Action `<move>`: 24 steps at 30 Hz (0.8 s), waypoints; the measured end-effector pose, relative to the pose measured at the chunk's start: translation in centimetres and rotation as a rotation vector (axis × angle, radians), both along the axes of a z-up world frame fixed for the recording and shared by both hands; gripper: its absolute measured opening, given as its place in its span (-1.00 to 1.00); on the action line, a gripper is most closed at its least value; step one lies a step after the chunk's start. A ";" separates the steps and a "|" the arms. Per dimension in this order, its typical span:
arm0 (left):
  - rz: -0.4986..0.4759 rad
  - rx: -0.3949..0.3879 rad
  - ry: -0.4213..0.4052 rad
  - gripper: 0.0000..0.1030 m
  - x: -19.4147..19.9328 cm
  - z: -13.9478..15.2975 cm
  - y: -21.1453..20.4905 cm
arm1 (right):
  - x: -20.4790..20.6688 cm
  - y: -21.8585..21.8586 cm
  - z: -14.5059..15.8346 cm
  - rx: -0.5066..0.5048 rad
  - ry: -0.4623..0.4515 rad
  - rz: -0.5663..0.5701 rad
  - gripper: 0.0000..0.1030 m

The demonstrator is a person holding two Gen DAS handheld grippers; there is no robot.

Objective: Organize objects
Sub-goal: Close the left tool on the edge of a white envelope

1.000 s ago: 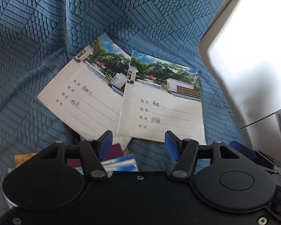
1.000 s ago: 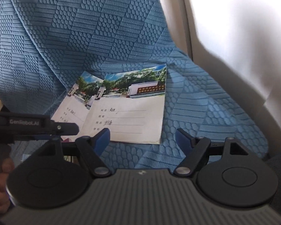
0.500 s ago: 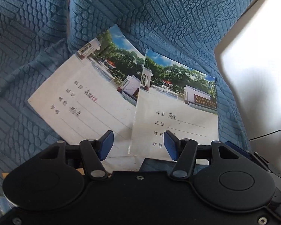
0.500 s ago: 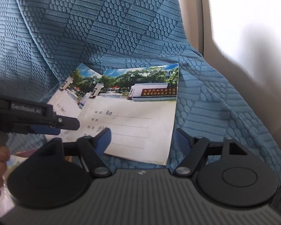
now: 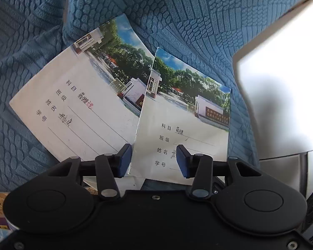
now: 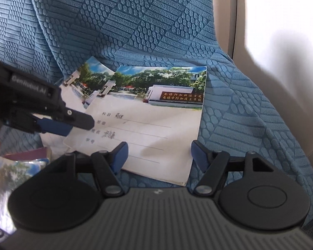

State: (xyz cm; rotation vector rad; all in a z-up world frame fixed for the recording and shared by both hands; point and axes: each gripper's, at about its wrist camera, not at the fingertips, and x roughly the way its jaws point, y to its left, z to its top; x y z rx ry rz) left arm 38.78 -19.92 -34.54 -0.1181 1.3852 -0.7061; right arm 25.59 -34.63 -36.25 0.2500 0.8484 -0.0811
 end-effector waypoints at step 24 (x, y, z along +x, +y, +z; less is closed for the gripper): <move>0.071 -0.140 0.208 -0.87 1.0 -1.8 -0.9 | -2.4 -6.0 0.5 0.686 -0.068 -0.265 0.35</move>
